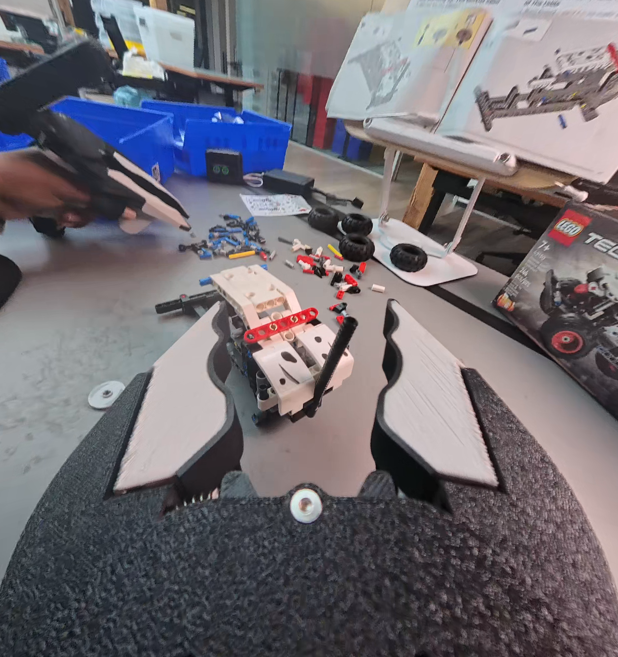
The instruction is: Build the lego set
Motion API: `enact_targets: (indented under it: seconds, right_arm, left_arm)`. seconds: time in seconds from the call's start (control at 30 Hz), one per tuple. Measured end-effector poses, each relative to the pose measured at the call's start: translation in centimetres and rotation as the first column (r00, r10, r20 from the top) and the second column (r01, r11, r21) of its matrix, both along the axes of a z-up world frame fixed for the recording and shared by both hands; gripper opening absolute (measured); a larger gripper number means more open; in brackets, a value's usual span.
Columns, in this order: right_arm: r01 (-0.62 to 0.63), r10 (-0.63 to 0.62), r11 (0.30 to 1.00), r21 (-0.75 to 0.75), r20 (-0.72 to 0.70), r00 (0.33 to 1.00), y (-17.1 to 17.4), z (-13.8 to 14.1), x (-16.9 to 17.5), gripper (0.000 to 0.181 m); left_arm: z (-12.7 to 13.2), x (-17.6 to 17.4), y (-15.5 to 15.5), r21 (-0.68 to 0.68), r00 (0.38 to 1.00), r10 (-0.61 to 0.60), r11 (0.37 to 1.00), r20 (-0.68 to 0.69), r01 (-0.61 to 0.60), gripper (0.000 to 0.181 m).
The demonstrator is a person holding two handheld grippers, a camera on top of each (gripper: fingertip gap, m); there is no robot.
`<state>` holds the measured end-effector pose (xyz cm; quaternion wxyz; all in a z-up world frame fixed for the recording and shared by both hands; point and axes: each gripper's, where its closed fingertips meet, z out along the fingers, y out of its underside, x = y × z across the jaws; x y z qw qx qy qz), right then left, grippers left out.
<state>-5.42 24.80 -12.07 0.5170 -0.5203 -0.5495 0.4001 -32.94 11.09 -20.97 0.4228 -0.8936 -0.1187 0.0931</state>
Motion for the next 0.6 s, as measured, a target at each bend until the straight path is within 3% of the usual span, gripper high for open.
enact_targets:
  seconds: [0.13, 0.6]
  right_arm:
    - [0.025, -0.024, 1.000, 0.000, -0.074, 0.997, 0.3, 1.4, 0.4, 0.076]
    - [0.029, -0.029, 1.000, -0.002, -0.059, 0.998, 0.3, 0.8, 0.2, 0.068]
  left_arm:
    - [-0.8, -0.3, -0.3, -0.031, 1.000, 0.009, 0.999, 0.004, -0.009, 0.018]
    - [-2.0, -0.9, 0.3, -0.083, 1.000, 0.020, 0.996, 0.025, -0.018, 0.011]
